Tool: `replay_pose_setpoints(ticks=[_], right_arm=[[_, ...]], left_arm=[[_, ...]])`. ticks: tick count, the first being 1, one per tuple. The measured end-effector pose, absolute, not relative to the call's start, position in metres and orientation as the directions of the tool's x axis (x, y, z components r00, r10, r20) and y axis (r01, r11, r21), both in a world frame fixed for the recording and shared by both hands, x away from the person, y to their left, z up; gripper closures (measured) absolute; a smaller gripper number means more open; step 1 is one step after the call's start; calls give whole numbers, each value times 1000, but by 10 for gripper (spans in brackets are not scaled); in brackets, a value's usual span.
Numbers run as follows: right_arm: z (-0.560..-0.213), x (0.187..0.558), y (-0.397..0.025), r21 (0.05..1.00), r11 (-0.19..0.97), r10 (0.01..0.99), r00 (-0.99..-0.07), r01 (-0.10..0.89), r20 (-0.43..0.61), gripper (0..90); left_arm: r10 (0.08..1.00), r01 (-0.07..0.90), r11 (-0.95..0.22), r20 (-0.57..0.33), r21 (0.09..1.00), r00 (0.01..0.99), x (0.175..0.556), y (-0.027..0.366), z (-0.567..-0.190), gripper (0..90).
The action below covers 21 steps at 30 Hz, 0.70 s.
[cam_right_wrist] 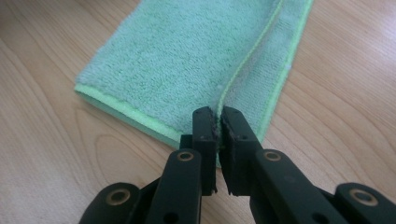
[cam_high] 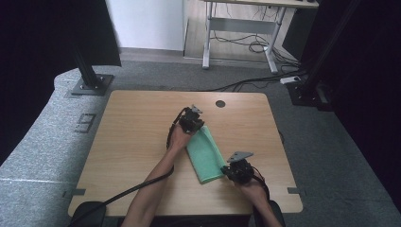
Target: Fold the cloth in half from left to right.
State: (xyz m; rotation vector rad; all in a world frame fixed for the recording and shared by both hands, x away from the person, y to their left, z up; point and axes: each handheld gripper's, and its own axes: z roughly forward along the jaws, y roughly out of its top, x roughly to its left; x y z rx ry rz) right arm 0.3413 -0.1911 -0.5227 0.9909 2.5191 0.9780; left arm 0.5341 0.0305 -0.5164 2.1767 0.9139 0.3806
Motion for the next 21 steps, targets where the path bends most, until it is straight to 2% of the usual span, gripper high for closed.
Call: replay_pose_setpoints(ticks=[4, 9, 13, 17, 21], right_arm=[[-524, 342, -193, 665, 535, 695, -719, 521, 5, 827], [-524, 343, -196, 665, 524, 710, -704, 532, 3, 777], [-523, 344, -201, 665, 514, 737, -676, 542, -18, 692], [-520, 345, -206, 665, 505, 756, -654, 550, -33, 623], [-515, 349, -210, 682, 490, 769, -638, 544, -44, 503]], left_arm=[[707, 485, -473, -12, 735, 707, 535, 29, -518, 724], [710, 464, -458, -3, 758, 704, 534, 28, -513, 532], [709, 445, -447, 4, 776, 705, 532, 28, -503, 389], [703, 434, -451, 11, 780, 711, 527, 30, -494, 316], [687, 443, -467, 0, 765, 726, 516, 35, -493, 255]])
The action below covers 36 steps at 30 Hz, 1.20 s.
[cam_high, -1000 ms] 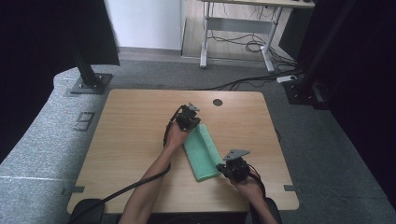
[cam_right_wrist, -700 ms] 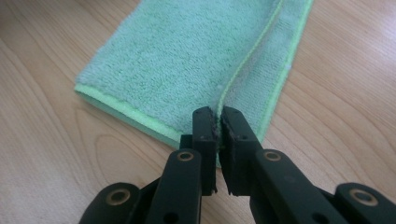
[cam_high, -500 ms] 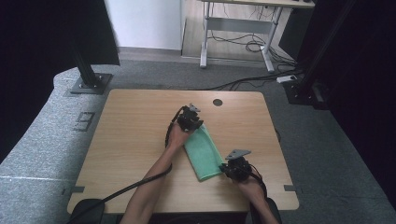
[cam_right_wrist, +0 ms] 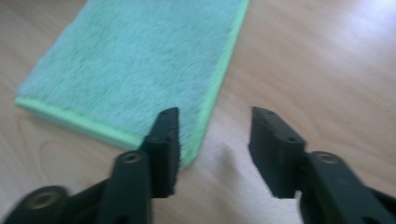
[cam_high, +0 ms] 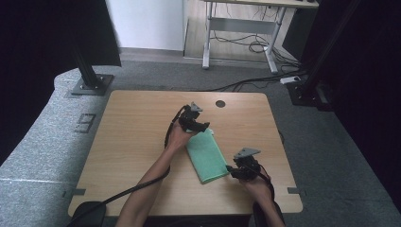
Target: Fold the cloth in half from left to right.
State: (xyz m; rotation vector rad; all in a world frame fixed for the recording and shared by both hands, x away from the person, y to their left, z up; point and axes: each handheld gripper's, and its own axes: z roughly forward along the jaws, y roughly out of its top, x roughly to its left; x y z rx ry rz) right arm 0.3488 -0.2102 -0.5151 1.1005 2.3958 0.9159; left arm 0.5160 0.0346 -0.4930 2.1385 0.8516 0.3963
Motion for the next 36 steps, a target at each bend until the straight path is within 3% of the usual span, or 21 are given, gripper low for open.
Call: replay_pose_setpoints(ticks=[4, 12, 25, 36], right_arm=[[-510, 359, -212, 702, 472, 770, -637, 534, -33, 393], [-520, 377, -210, 686, 492, 757, -652, 536, -33, 289], [-539, 381, -218, 662, 488, 762, -647, 570, -4, 267], [-542, 374, -196, 664, 515, 725, -689, 543, 1, 265]], left_arm=[[675, 443, -485, 1, 754, 738, 497, 44, -498, 200], [695, 472, -487, -1, 735, 719, 461, 66, -511, 134], [748, 529, -508, 44, 680, 662, 433, 73, -541, 78], [773, 563, -483, 25, 671, 634, 439, 91, -546, 75]])
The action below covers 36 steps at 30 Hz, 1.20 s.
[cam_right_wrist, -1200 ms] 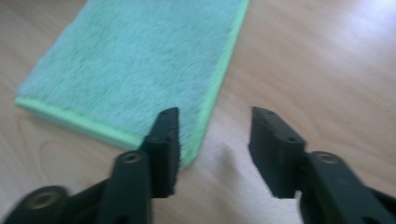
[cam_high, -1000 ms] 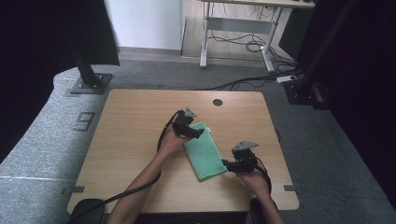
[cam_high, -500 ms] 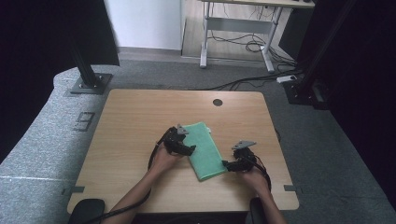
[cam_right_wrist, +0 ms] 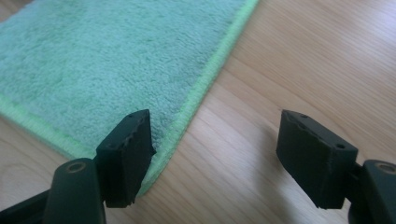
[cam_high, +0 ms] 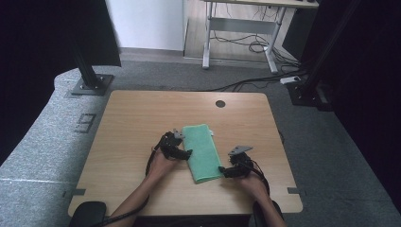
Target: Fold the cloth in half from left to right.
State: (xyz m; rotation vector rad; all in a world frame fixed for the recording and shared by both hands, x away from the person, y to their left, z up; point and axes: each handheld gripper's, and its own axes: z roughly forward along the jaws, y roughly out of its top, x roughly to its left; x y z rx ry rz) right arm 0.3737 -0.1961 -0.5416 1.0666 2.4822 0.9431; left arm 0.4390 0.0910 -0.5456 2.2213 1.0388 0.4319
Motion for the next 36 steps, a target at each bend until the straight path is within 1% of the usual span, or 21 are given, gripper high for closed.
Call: replay_pose_setpoints(ticks=[9, 21, 27, 30, 36], right_arm=[[-542, 372, -170, 668, 543, 685, -729, 509, -2, 245], [-543, 379, -137, 673, 570, 646, -763, 472, -12, 215], [-542, 385, -132, 670, 571, 652, -758, 475, -18, 214], [-543, 389, -135, 673, 555, 661, -750, 489, -1, 212], [-544, 391, -138, 674, 540, 673, -739, 503, 12, 212]], left_arm=[[794, 584, -453, 7, 674, 608, 451, 109, -548, 43], [819, 607, -421, -5, 674, 574, 466, 129, -548, 35], [828, 613, -415, 0, 673, 561, 475, 131, -549, 17], [829, 612, -418, 5, 672, 560, 478, 130, -548, 11], [827, 608, -420, 8, 674, 563, 478, 129, -548, 25]])
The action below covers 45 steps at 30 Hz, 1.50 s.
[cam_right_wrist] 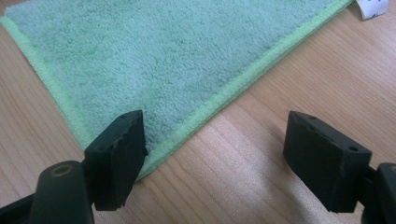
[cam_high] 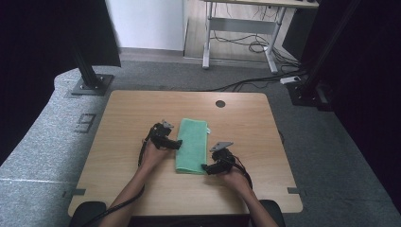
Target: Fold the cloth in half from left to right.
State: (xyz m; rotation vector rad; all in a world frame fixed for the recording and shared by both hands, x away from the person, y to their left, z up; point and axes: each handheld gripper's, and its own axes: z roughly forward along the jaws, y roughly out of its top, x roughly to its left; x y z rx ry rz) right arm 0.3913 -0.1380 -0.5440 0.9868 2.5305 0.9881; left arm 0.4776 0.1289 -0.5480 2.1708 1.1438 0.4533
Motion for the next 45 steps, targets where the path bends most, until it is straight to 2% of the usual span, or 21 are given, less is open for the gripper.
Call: replay_pose_setpoints(ticks=[10, 24, 34, 45], right_arm=[[-542, 390, -141, 682, 532, 666, -746, 502, 30, 210], [-524, 380, -152, 692, 534, 666, -746, 486, 9, 130], [-517, 371, -165, 705, 511, 698, -716, 491, -7, 57], [-517, 363, -186, 717, 475, 735, -678, 510, -5, 29]], left_arm=[[800, 581, -434, -3, 688, 601, 468, 127, -543, 43], [715, 515, -503, -1, 694, 699, 425, 139, -520, 16], [699, 489, -522, 21, 699, 715, 396, 154, -507, 0], [705, 494, -527, 31, 692, 708, 369, 172, -519, 0]])
